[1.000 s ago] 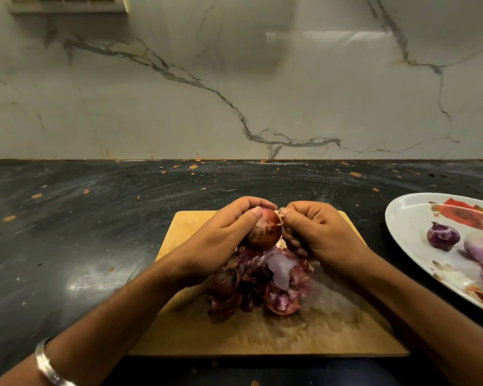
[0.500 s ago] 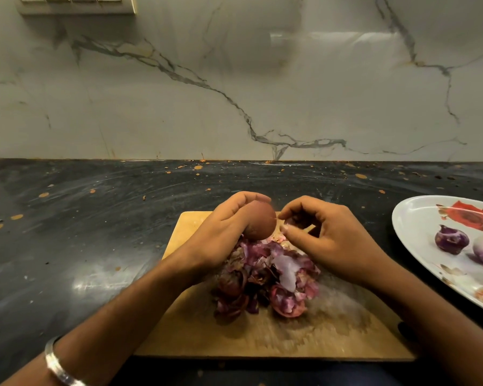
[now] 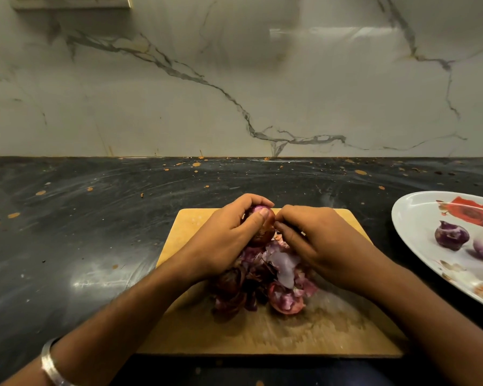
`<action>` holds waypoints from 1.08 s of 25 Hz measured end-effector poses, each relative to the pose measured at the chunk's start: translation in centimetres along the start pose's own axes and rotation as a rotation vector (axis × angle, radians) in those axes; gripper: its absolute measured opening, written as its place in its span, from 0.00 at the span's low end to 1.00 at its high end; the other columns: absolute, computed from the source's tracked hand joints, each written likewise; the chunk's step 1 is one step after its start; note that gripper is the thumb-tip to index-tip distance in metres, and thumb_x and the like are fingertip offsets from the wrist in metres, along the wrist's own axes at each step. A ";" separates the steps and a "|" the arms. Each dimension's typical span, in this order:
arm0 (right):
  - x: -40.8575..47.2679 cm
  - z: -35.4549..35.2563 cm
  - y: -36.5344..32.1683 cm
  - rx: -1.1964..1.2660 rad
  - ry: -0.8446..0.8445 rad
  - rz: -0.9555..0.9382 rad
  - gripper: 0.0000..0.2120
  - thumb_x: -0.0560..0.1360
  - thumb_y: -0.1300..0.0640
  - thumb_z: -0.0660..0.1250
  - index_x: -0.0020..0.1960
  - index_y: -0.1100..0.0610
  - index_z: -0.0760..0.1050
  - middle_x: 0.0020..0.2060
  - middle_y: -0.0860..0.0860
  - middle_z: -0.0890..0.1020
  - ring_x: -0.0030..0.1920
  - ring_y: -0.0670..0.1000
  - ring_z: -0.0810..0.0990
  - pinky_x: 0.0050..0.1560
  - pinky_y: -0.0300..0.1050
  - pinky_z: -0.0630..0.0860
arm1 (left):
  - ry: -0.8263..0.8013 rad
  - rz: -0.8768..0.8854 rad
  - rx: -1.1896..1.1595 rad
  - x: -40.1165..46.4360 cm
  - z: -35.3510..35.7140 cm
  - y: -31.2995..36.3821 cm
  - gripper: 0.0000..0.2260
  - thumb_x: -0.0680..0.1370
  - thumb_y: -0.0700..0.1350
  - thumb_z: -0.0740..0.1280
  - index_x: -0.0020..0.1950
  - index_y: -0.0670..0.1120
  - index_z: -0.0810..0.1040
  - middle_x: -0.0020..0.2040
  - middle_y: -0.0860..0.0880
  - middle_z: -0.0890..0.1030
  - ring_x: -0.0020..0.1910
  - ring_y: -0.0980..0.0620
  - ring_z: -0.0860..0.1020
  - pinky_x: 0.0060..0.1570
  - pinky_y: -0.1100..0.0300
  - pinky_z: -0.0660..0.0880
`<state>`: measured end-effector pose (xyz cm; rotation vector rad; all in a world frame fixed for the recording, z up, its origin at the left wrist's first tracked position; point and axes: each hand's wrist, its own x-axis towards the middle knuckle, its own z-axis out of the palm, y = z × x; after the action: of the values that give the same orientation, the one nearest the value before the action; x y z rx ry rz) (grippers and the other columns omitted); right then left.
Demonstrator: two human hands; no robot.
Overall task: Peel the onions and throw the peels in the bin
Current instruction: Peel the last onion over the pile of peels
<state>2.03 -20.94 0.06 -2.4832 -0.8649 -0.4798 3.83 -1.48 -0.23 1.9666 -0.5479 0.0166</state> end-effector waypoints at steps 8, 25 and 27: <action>0.4 0.0 -0.7 -0.030 0.093 -0.009 0.08 0.81 0.56 0.62 0.46 0.58 0.76 0.34 0.47 0.76 0.34 0.47 0.72 0.35 0.40 0.64 | -0.034 -0.015 -0.128 0.0 -0.4 0.3 0.12 0.84 0.45 0.59 0.63 0.47 0.78 0.57 0.49 0.83 0.58 0.51 0.80 0.62 0.44 0.76; -0.1 0.1 -0.1 0.252 0.079 0.294 0.10 0.78 0.55 0.66 0.38 0.50 0.73 0.30 0.46 0.77 0.32 0.47 0.74 0.34 0.45 0.72 | 0.008 -0.122 -0.333 0.3 -0.1 -0.4 0.12 0.84 0.48 0.58 0.64 0.52 0.78 0.60 0.50 0.81 0.57 0.51 0.81 0.56 0.54 0.80; 0.0 0.1 -0.1 0.301 0.177 0.294 0.03 0.77 0.56 0.69 0.45 0.52 0.77 0.35 0.47 0.82 0.38 0.46 0.80 0.39 0.46 0.78 | 0.003 -0.126 -0.323 0.4 0.0 -0.4 0.12 0.83 0.50 0.60 0.64 0.53 0.78 0.59 0.50 0.81 0.57 0.52 0.81 0.55 0.55 0.80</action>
<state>1.96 -20.82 0.00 -2.2018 -0.4541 -0.4237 4.29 -1.46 -0.44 1.6814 -0.3963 -0.1401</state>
